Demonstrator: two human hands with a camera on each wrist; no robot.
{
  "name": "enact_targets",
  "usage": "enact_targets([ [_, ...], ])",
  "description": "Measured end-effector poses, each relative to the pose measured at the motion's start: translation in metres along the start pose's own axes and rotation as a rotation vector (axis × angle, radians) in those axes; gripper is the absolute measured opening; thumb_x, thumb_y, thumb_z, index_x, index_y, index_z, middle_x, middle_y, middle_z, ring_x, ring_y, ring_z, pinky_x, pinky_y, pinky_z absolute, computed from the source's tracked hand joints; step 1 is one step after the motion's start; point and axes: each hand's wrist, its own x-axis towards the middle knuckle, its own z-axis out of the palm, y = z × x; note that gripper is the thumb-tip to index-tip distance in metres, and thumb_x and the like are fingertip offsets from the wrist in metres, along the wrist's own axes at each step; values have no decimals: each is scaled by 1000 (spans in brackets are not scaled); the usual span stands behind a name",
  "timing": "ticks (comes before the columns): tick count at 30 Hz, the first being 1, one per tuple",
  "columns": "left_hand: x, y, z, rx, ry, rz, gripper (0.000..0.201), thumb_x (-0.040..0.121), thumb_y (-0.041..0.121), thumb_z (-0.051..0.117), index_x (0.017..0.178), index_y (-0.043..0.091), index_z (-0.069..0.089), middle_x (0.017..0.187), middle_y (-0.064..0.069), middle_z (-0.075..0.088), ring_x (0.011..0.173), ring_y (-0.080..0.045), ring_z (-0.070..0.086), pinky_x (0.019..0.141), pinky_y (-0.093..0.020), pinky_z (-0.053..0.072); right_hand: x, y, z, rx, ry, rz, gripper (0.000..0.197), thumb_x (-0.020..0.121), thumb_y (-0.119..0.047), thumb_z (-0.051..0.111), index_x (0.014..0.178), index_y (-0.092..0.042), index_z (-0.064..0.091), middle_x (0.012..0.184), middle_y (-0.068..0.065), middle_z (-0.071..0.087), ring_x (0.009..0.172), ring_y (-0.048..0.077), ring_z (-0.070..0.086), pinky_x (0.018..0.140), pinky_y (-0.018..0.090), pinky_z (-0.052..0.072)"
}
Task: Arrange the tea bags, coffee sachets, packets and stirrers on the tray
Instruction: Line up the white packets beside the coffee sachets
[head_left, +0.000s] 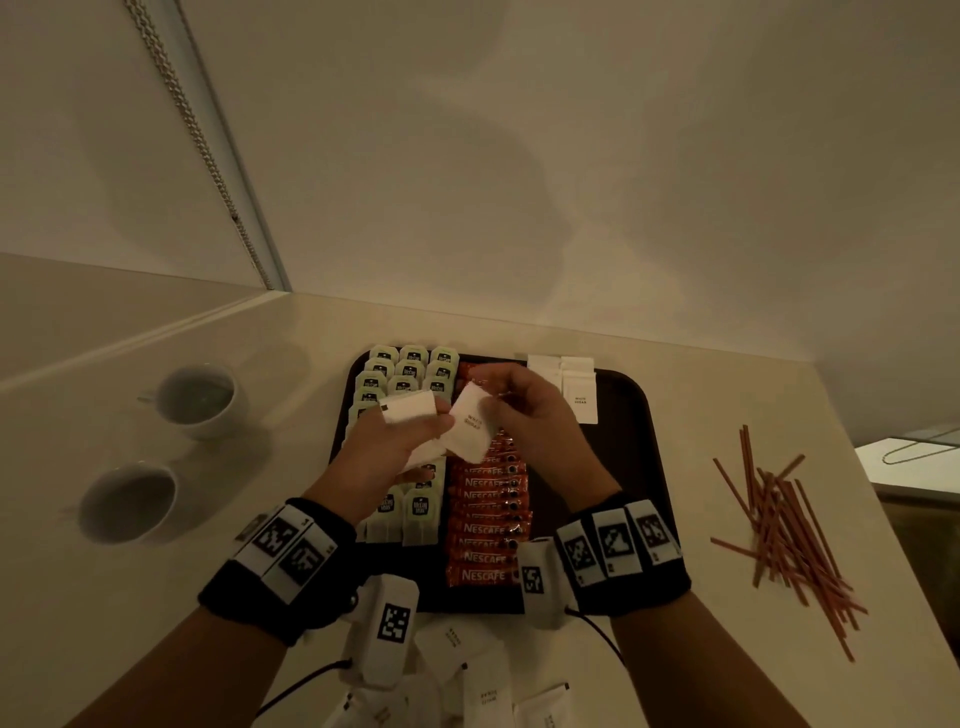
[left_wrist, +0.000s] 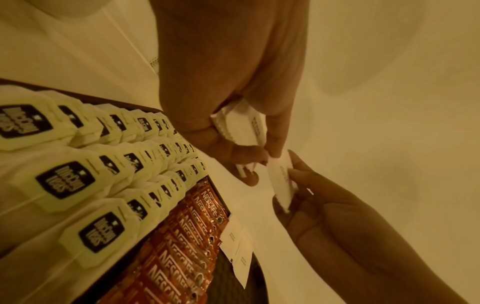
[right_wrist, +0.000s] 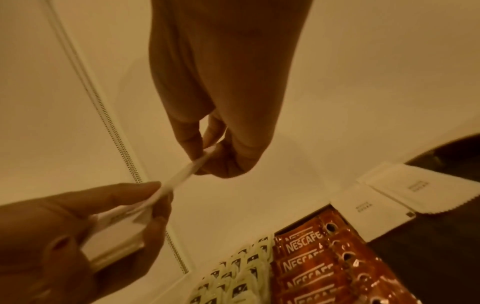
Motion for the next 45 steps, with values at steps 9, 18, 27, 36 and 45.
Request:
enact_targets([
  [9, 2, 0, 7, -129, 71, -12, 12, 85, 12, 67, 93, 21, 68, 89, -3, 69, 78, -16, 65, 45, -20, 48, -11, 12, 4, 142, 25, 169, 26, 85, -10, 65, 110, -9, 58, 106, 11, 67, 95, 25, 68, 76, 33, 58],
  [18, 5, -5, -13, -357, -35, -197, 27, 97, 25, 40, 110, 12, 59, 75, -4, 74, 63, -18, 71, 45, -21, 51, 9, 75, -63, -132, 385, 352, 29, 92, -11, 56, 121, -8, 59, 119, 7, 62, 98, 13, 61, 87, 31, 54],
  [27, 10, -5, -17, -332, 9, -189, 22, 96, 23, 42, 101, 13, 62, 74, -4, 74, 61, -19, 71, 43, -21, 51, 27, 102, -75, -429, 481, 361, 17, 87, -16, 65, 102, -9, 63, 108, 9, 66, 96, 19, 62, 87, 32, 51],
  [36, 9, -6, -17, -310, 17, -175, 22, 97, 24, 42, 101, 14, 62, 75, -4, 74, 62, -19, 71, 44, -21, 51, 40, 98, -66, -468, 463, 370, 21, 88, -14, 63, 107, -4, 62, 113, 12, 64, 102, 21, 60, 84, 26, 47],
  [45, 5, -2, -18, -426, -115, -215, 37, 96, 24, 28, 107, 7, 59, 94, -16, 70, 85, -31, 66, 50, -27, 56, 43, 99, -66, -509, 495, 368, 20, 88, -10, 63, 105, -2, 59, 108, 12, 64, 98, 20, 60, 72, 19, 41],
])
